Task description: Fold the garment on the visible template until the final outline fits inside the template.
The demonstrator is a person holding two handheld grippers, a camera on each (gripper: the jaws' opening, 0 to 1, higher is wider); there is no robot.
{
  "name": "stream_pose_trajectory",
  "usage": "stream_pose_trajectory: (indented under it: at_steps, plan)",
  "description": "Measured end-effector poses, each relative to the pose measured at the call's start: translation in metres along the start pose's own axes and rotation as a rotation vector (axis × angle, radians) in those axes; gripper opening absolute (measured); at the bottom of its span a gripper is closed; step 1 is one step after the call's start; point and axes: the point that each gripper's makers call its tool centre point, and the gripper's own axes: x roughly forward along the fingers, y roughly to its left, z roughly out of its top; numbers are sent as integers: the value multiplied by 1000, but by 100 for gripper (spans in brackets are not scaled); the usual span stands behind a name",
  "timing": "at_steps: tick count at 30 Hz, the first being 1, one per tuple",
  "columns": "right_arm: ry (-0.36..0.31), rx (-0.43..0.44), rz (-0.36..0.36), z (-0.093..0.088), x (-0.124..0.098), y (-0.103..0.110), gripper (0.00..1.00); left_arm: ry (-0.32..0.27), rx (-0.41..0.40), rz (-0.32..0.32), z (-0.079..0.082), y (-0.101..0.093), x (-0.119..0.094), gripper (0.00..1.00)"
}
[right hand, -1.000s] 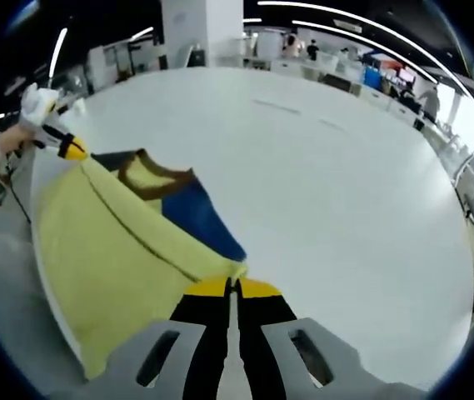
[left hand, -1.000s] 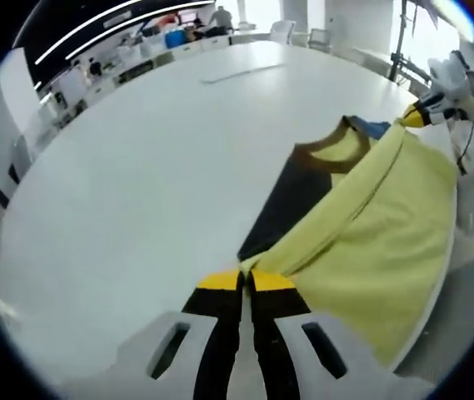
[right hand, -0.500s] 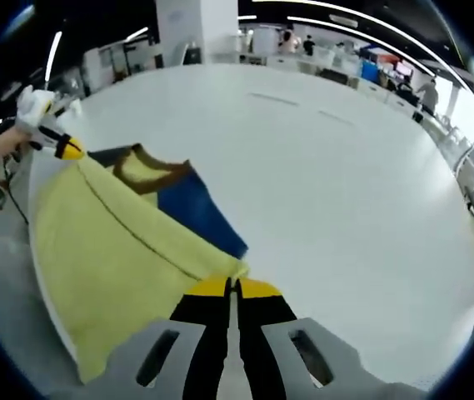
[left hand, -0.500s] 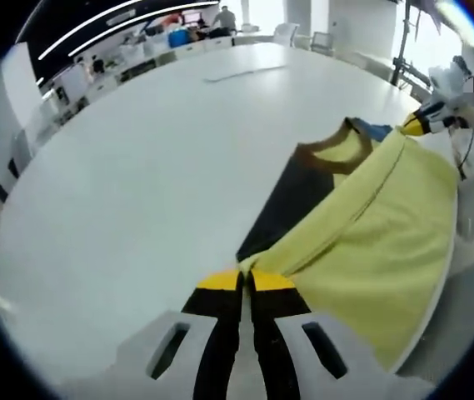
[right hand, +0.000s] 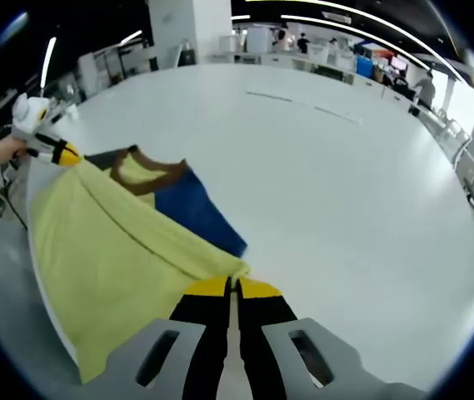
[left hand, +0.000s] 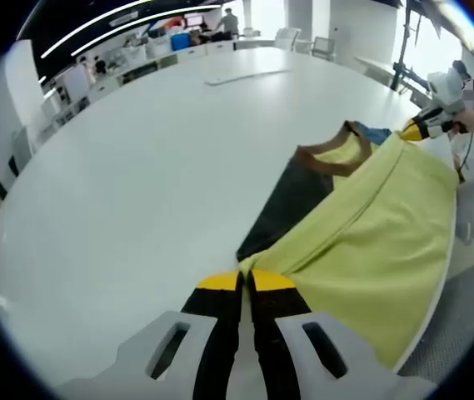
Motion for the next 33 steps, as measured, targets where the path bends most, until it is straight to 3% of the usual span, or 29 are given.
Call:
stream_pose_trajectory:
  at_steps: [8,14,21,24,33]
  plan:
    - [13,-17,-12,1,0,1,4,-13,-24,2,1,0,-1,1]
    - [7,-12,-30,1,-1,-1,6,-18,0,8,2,2,-1,2]
    - [-5,-30,-61,5,-3,-6,11,-44,-13,27,4,6,-5,9]
    - [-47,-18,-78,14,-6,-10,11,-54,3,37,5,8,-8,12]
    - [-86,-48,-96,30,-18,-9,18,-97,25,74,15,14,-22,20]
